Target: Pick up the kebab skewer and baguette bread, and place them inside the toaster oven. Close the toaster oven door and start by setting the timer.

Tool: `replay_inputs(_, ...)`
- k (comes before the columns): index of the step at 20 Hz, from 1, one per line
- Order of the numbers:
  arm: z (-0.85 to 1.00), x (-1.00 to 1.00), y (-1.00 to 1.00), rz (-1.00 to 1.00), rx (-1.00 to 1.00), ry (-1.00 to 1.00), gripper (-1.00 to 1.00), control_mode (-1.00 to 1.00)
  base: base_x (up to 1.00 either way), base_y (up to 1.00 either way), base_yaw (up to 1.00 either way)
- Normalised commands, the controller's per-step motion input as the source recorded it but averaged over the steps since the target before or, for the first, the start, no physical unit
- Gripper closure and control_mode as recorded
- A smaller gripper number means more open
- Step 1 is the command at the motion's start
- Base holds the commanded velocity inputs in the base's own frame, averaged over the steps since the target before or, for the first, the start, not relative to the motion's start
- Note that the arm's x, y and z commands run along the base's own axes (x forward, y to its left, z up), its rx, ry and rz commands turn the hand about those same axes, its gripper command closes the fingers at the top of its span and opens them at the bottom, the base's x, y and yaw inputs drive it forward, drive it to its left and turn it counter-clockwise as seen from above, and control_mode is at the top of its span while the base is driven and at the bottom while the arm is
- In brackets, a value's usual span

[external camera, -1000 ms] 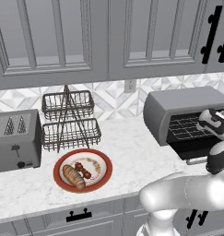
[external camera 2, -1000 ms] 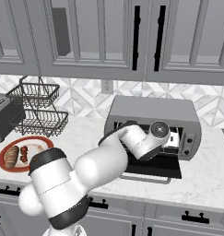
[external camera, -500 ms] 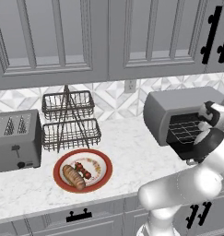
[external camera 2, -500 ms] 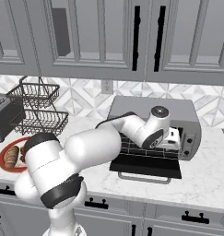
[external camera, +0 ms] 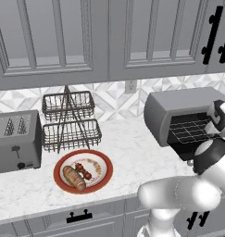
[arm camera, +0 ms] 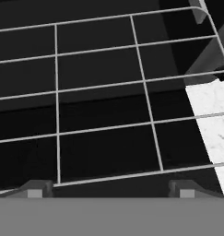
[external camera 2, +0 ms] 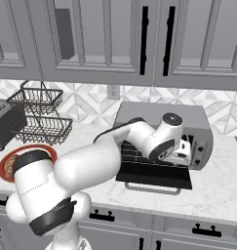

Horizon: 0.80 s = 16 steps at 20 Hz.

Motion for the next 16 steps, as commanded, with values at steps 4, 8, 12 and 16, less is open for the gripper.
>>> replay_inputs(4, 0.47, -0.27, 0.77, 0.00, 0.00, 0.06, -1.00, -1.00, 0.00, 0.00, 0.00)
replay_inputs(8, 0.41, -0.21, 0.78, 0.00, 0.05, 0.10, -1.00, -1.00, 0.00, 0.00, 0.00)
replay_inputs(12, 0.08, -0.19, 0.98, 0.00, 0.01, 0.03, -1.00, -1.00, 0.00, 0.00, 0.00)
replay_inputs(16, 0.00, -0.07, 0.97, 0.00, 0.03, 0.04, -1.00, -1.00, 0.00, 0.00, 0.00)
